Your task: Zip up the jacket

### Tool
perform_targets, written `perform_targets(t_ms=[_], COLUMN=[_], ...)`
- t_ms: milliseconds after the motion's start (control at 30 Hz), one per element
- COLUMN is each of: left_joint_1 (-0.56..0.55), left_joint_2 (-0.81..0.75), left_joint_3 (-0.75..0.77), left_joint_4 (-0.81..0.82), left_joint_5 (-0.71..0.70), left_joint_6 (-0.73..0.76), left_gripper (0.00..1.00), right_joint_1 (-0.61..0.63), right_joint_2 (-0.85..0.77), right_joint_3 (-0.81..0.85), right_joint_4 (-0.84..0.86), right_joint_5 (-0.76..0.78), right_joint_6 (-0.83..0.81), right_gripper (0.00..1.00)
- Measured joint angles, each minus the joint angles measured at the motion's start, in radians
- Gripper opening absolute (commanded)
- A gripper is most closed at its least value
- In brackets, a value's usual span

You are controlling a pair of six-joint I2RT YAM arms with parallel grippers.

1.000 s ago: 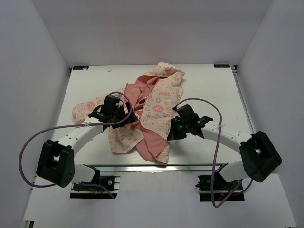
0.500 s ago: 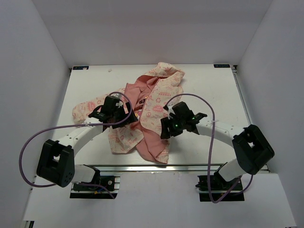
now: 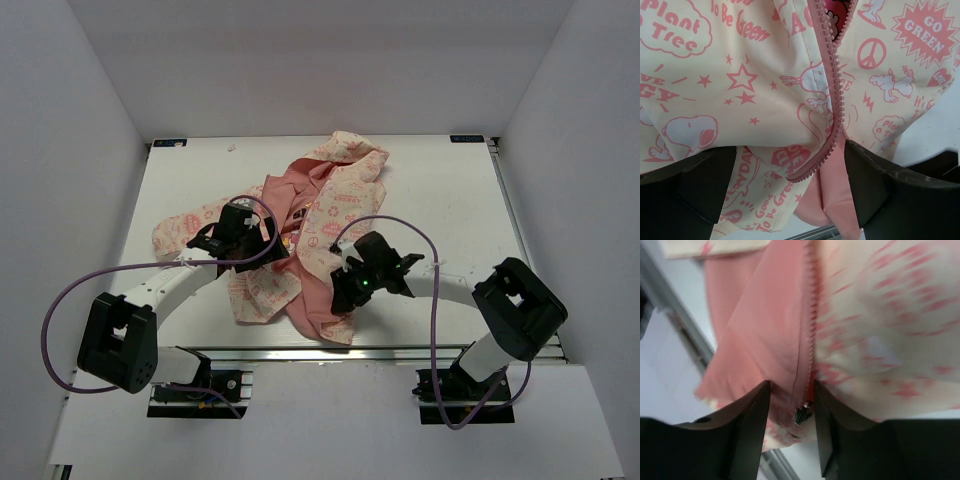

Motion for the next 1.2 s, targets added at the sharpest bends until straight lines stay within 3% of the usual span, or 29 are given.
perform_targets(t_ms=[33,67,133,233,367,633,800,833,967,1033,1200], left_joint_1=[0.000,0.000,0.000,0.000,0.000,0.000,0.000,0.000,0.000,0.000,0.001], left_joint_2=[0.002,0.004,0.010,0.018,0.018,-0.027,-0.095,-0.115,-0.210,-0.247,-0.270], left_joint_3=[0.000,0.000,0.000,0.000,0.000,0.021,0.063,0.071,0.086,0.086,0.086], left_joint_4=[0.000,0.000,0.000,-0.005,-0.008,-0.084,-0.204,-0.230,-0.317,-0.351,-0.407], left_joint_5=[-0.003,-0.006,-0.008,-0.011,-0.012,-0.036,-0.128,-0.151,-0.266,-0.312,-0.370], left_joint_6=[0.000,0.000,0.000,0.000,0.000,-0.017,-0.044,-0.049,-0.079,-0.092,-0.115], left_gripper=[0.98,0.98,0.98,0.98,0.98,0.98,0.98,0.98,0.98,0.98,0.98], right_joint_1=[0.012,0.024,0.040,0.043,0.043,0.051,0.190,0.237,0.399,0.458,0.521], right_joint_2=[-0.014,-0.027,-0.047,-0.081,-0.162,-0.212,-0.158,-0.124,0.033,0.124,0.262], right_joint_3=[-0.023,-0.040,-0.060,-0.061,-0.014,0.349,0.468,0.493,0.572,0.604,0.627], right_joint_4=[0.015,0.026,0.037,0.020,-0.129,-0.620,-0.800,-0.809,-0.789,-0.763,-0.636], right_joint_5=[-0.013,-0.025,-0.034,0.017,0.156,0.549,0.661,0.662,0.627,0.601,0.434], right_joint_6=[0.014,0.027,0.054,0.109,0.171,0.245,0.279,0.282,0.277,0.274,0.242], right_gripper=[0.32,0.14,0.00,0.00,0.00,0.00,0.00,0.01,0.25,0.32,0.59])
